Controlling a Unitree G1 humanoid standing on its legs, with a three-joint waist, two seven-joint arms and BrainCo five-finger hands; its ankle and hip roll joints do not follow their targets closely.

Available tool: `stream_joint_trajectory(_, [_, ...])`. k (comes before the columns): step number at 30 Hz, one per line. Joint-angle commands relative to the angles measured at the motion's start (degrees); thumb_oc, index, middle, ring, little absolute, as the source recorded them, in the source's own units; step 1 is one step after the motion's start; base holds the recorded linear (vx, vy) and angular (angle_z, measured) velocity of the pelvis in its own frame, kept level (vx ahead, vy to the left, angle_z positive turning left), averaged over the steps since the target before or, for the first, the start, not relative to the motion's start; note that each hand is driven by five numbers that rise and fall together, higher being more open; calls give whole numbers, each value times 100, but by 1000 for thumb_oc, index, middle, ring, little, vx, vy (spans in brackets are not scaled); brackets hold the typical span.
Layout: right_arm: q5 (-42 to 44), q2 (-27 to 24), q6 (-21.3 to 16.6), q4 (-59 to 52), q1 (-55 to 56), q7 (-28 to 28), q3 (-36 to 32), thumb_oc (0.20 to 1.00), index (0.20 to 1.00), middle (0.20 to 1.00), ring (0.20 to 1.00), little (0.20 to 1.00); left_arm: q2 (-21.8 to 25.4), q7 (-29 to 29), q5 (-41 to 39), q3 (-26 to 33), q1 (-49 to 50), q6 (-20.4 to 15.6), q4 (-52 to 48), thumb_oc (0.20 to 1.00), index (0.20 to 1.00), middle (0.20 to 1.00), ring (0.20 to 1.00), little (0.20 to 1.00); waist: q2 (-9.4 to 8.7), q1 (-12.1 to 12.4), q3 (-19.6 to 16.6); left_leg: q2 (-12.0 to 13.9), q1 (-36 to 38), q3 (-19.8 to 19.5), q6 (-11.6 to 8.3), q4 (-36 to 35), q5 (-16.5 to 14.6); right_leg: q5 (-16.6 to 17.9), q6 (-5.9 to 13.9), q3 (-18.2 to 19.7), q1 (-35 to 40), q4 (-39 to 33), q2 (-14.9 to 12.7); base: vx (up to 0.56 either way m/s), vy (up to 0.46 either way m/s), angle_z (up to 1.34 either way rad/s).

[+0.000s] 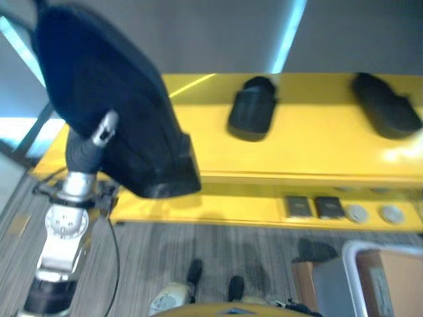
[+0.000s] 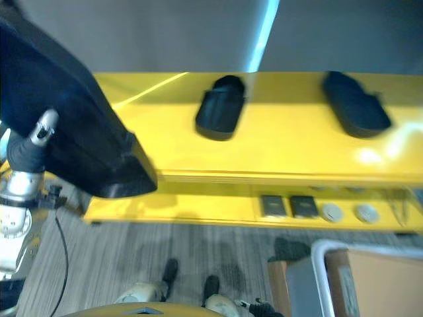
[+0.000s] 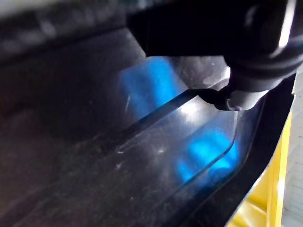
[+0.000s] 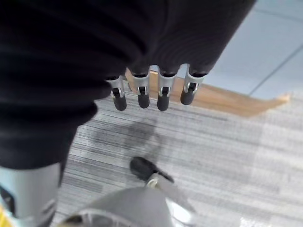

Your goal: Move parts from the plastic box to the shelf.

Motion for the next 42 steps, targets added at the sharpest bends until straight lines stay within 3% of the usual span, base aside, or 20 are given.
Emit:
stream_joint_trajectory(1, [-45, 128, -1, 195, -243, -42, -190, 1000, 1000, 1000, 1000, 1000, 66, -36, -241, 256, -271, -326, -172, 200, 200, 200, 200, 200, -1, -88, -106, 736, 394, 362, -179, -74, 494, -94, 489, -95, 353, -107, -282, 59, 36, 44])
stream_joint_trajectory(5, [256, 156, -55, 37, -176, -116, -281, 1000, 1000, 1000, 1000, 1000, 352, 125, -70, 344, -97, -287, -20, 200, 200, 200, 200, 200, 3, 23, -146, 1354, 277, 184, -443, -142, 856, -189, 477, -197, 526, -134, -319, 86, 107, 36])
stream_joint_trajectory(9, [544, 160, -59, 10, -184, -79, -360, 1000, 1000, 1000, 1000, 1000, 406, 249, -61, 457, -61, -307, 123, 200, 200, 200, 200, 200, 35, 66, -121, 1552, 224, -22, -554, -170, 900, -168, 593, -215, 614, -147, -507, 79, 265, 16])
stream_joint_trajectory(12, [1784, 214, -178, -74, -227, -113, -1209, 1000, 1000, 1000, 1000, 1000, 308, 287, -90, 624, 143, -276, 237, 200, 200, 200, 200, 200, 73, -37, -198, 1244, 311, -71, -442, 154, 391, 121, 813, 18, 634, -147, -965, 128, 541, 2])
stream_joint_trajectory(15, [1815, 246, -202, -82, -209, -180, -1392, 1000, 1000, 1000, 1000, 1000, 425, 216, 26, 562, 140, -257, 269, 200, 200, 200, 200, 200, 0, -113, -277, 955, 361, 65, -274, 209, 169, 467, 967, 58, 609, -113, -1315, 114, 384, -15])
stream_joint_trajectory(17, [1585, 268, -193, -191, -262, -253, -1391, 1000, 1000, 1000, 1000, 1000, 719, 212, 234, 476, -15, -246, 308, 200, 200, 200, 200, 200, -36, -211, -245, 493, 488, 248, 41, 275, -112, 962, 1007, 201, 230, 521, -1770, 84, 575, -23])
stream_joint_trajectory(19, [1494, 290, -180, -232, -250, -258, -1368, 1000, 1000, 1000, 1000, 1000, 823, 240, 382, 510, 13, -237, 294, 200, 200, 200, 200, 200, -50, -166, -212, 405, 570, 412, 142, 234, -151, 1095, 1063, 95, 25, 753, -1916, 50, 439, -46])
stream_joint_trajectory(20, [1298, 368, -159, -224, -199, -238, -1249, 1000, 1000, 1000, 1000, 1000, 932, 240, 589, 542, -5, -156, 231, 200, 200, 200, 200, 200, 50, -217, -100, 380, 760, 489, 250, 145, -192, 937, 985, 147, -244, 1329, -1793, 33, 258, -68])
stream_joint_trajectory(21, [1298, 368, -159, -224, -200, -239, -1247, 1000, 1000, 1000, 1000, 1000, 931, 239, 589, 546, -4, -154, 229, 200, 200, 200, 200, 200, 48, -201, -95, 383, 774, 508, 247, 132, -190, 913, 981, 178, -272, 1371, -1796, 64, 364, -79])
stream_joint_trajectory(22, [1326, 415, -178, -212, -177, -235, -1204, 1000, 1000, 1000, 1000, 1000, 880, 170, 479, 452, -51, -180, 274, 200, 200, 200, 200, 200, 66, -323, -43, 374, 853, 515, 288, 80, -130, 713, 898, 485, -506, 1657, -1421, 114, 278, -80])
stream_joint_trajectory(23, [1455, 475, -200, -184, -69, -97, -1131, 1000, 1000, 1000, 1000, 1000, 781, 76, 446, 309, -86, -151, 338, 200, 200, 200, 200, 200, 106, -493, 19, 349, 1055, 526, 350, -27, -151, 259, 756, 810, -888, 1787, -788, 135, 314, -60])
stream_joint_trajectory(24, [1454, 488, -206, -167, -43, -97, -1108, 1000, 1000, 1000, 1000, 1000, 751, 91, 483, 285, -88, -136, 362, 200, 200, 200, 200, 200, 79, -506, 18, 314, 1081, 598, 349, -48, -151, 230, 712, 690, -963, 1584, -711, 143, 211, -47])
stream_joint_trajectory(26, [1408, 512, -184, 11, 75, -114, -1144, 1000, 1000, 1000, 1000, 1000, 741, 126, 717, 241, -69, -61, 435, 200, 200, 200, 200, 200, 31, -540, 19, 338, 1242, 738, 311, -125, -221, 285, 708, 352, -849, 938, -605, 107, 3, -24])
stream_joint_trajectory(30, [1409, 555, -105, 366, 218, -59, -1143, 1000, 1000, 1000, 1000, 1000, 712, 53, 606, 237, 106, -74, 496, 200, 200, 200, 200, 200, -144, -558, -177, 373, 1301, 703, 250, -174, -231, 372, 738, 789, -456, 262, -326, 128, -103, -6])
stream_joint_trajectory(34, [1377, 494, -60, 463, 224, -111, -1215, 1000, 1000, 1000, 1000, 1000, 502, -14, 369, 373, 401, -16, 600, 200, 200, 200, 200, 200, -174, -463, -339, 442, 1296, 695, 168, -48, -269, 334, 669, 704, -253, 96, -287, 150, -139, 3])
stream_joint_trajectory(35, [1362, 405, -89, 387, 171, -144, -1206, 1000, 1000, 1000, 1000, 1000, 472, -47, 309, 400, 474, 10, 647, 200, 200, 200, 200, 200, -180, -452, -287, 455, 1122, 656, 98, 635, -416, 272, 587, 697, -101, 39, -276, 72, -162, 1])
stream_joint_trajectory(37, [1324, 287, -129, 214, 85, -124, -1103, 1000, 1000, 1000, 1000, 1000, 369, -127, -13, 334, 387, 28, 752, 200, 200, 200, 200, 200, -189, -431, -89, 536, 514, 497, -145, 1818, -311, 181, 408, 592, 90, -23, -269, 21, -152, 4])
stream_joint_trajectory(38, [1323, 287, -129, 214, 83, -124, -1104, 1000, 1000, 1000, 1000, 1000, 370, -128, -13, 334, 385, 27, 754, 200, 200, 200, 200, 200, -187, -441, -98, 536, 492, 486, -145, 1831, -313, 182, 408, 582, 80, -24, -270, -51, -69, 11])
stream_joint_trajectory(40, [1265, 170, -186, -35, -64, -154, -943, 1000, 1000, 1000, 1000, 1000, 362, -102, -19, 153, 201, 44, 941, 200, 200, 200, 200, 200, -190, -327, 115, 370, 92, -68, -324, 2292, -111, 130, 308, 598, 153, -33, -236, -31, -42, 23])
stream_joint_trajectory(42, [1299, 110, -226, -240, -191, -242, -901, 1000, 1000, 1000, 1000, 1000, 446, -19, 75, 12, 62, 81, 1014, 200, 200, 200, 200, 200, -150, -369, -7, 601, 202, -233, -226, 1056, -107, 108, 450, 658, 106, -67, -256, 121, 64, 6])
